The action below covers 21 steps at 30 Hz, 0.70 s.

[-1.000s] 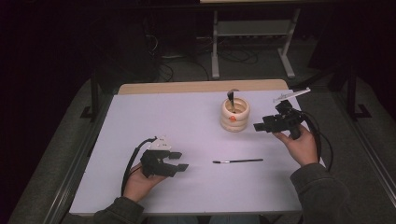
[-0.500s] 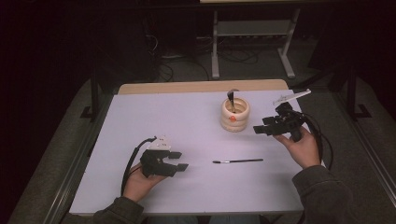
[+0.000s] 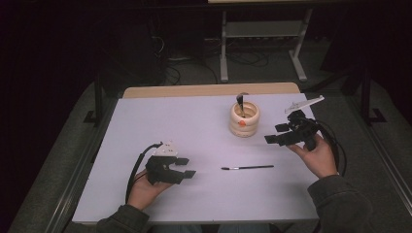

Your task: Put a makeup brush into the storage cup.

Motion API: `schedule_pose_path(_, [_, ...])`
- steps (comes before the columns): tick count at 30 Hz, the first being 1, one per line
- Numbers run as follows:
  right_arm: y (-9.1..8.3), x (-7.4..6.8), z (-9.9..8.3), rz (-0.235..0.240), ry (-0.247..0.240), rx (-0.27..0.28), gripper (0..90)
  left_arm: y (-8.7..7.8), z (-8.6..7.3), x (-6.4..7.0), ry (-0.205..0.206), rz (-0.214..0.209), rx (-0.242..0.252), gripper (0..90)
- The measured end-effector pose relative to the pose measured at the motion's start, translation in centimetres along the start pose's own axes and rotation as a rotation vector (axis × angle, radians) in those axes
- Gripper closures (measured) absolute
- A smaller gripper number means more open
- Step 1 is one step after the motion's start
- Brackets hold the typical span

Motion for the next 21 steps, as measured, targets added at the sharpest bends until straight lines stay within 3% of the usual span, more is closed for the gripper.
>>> schedule_pose_path(10, [0.0, -0.6, -0.1, 0.01, -0.046, 0.009, 24.3, -0.5, 0.1, 0.2, 0.018, 0.02, 0.006, 45.6])
schedule_pose_path(13, [0.2, -1.0, -0.2, 0.011, -0.086, 0.003, 22.7, -0.5, 0.1, 0.1, 0.01, 0.019, 0.011, 45.5])
schedule_pose_path(14, [0.4, -1.5, -0.3, 0.04, -0.095, -0.011, 18.7, -0.4, 0.1, 0.1, 0.015, 0.02, 0.003, 45.5])
schedule_pose_path(15, [0.6, -1.7, -0.3, 0.049, -0.105, -0.014, 20.5, -0.4, 0.1, 0.1, 0.018, 0.021, 0.002, 45.5])
schedule_pose_path(21, [1.5, -2.7, -0.4, 0.056, -0.173, -0.068, 23.7, -0.5, 0.2, 0.2, 0.01, 0.017, 0.012, 45.5])
Point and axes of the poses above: each handheld gripper's, and its own axes: y roughly forward along the jaws, z roughly out of its top, x roughly to its right, the point moved 9 cm from there along y, roughly forward along the jaws, and after that the axes turned 14 degrees about -y, right-handed, at the moved point
